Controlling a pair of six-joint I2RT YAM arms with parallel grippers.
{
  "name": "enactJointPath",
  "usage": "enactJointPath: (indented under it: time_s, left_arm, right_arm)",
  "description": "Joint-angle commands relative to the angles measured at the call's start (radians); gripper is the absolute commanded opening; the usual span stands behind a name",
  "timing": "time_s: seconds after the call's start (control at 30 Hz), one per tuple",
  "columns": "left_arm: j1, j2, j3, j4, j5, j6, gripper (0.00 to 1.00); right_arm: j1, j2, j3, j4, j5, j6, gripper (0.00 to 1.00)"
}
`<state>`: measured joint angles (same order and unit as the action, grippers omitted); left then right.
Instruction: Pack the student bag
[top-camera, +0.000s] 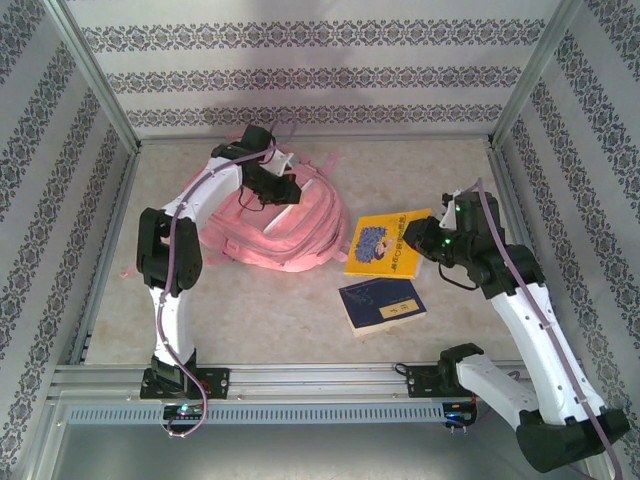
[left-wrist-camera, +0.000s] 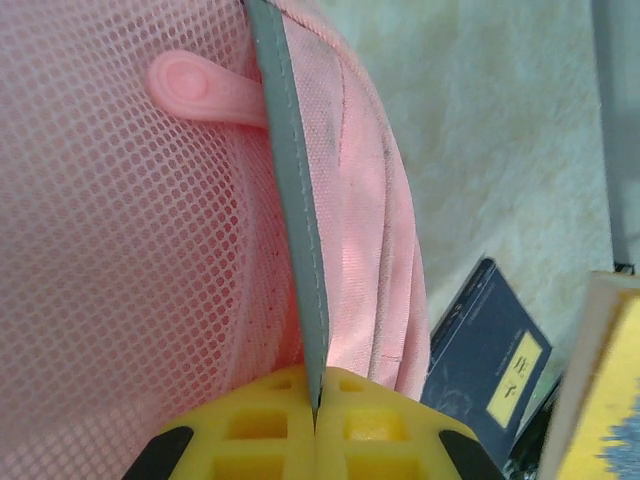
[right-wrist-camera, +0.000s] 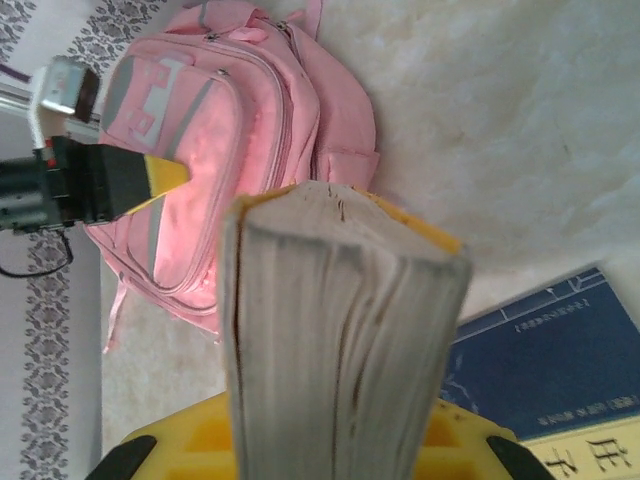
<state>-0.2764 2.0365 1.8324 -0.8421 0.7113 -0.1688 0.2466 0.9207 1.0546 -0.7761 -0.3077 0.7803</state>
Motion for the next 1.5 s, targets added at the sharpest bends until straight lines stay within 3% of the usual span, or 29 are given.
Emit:
enactJointPath:
  time_s: [0.0, 0.5, 0.6, 0.63, 0.7, 0.97, 1.23, 1.47]
  left_arm:
    - [0.027, -0.113, 0.083, -0.02, 0.086, -0.036, 0.0]
    - [0.138, -0.213, 0.006, 0.133, 0.319, -0.148, 0.0]
    - [0.141, -0.214, -0.001, 0.101, 0.297, -0.119, 0.0]
    - [0.136, -0.216, -0.01, 0.091, 0.288, -0.108, 0.11]
    - [0.12, -0.228, -0.018, 0.058, 0.236, -0.075, 0.3]
    - [-0.031, -0.277, -0.013, -0.079, -0.004, 0.003, 0.58]
    - [-0.15, -0.28, -0.024, -0.153, -0.195, 0.024, 0.64]
    - [-0.212, -0.242, 0.066, -0.196, -0.519, 0.051, 0.6]
  right_arm:
    - [0.002, 0.037, -0.009, 0.192, -0.066, 0.12, 0.0]
    - [0.019, 0.406, 0.039, 0.563, -0.158, 0.22, 0.0]
    - [0.051, 0.472, 0.066, 0.7, -0.173, 0.292, 0.0]
    - [0.066, 0.491, 0.087, 0.736, -0.17, 0.313, 0.0]
    - [0.092, 0.529, 0.137, 0.775, -0.171, 0.34, 0.0]
    - [0.161, 0.572, 0.226, 0.851, -0.187, 0.409, 0.0]
    - [0.186, 0.586, 0.226, 0.914, -0.203, 0.443, 0.0]
    - [0.197, 0.587, 0.207, 0.963, -0.206, 0.473, 0.0]
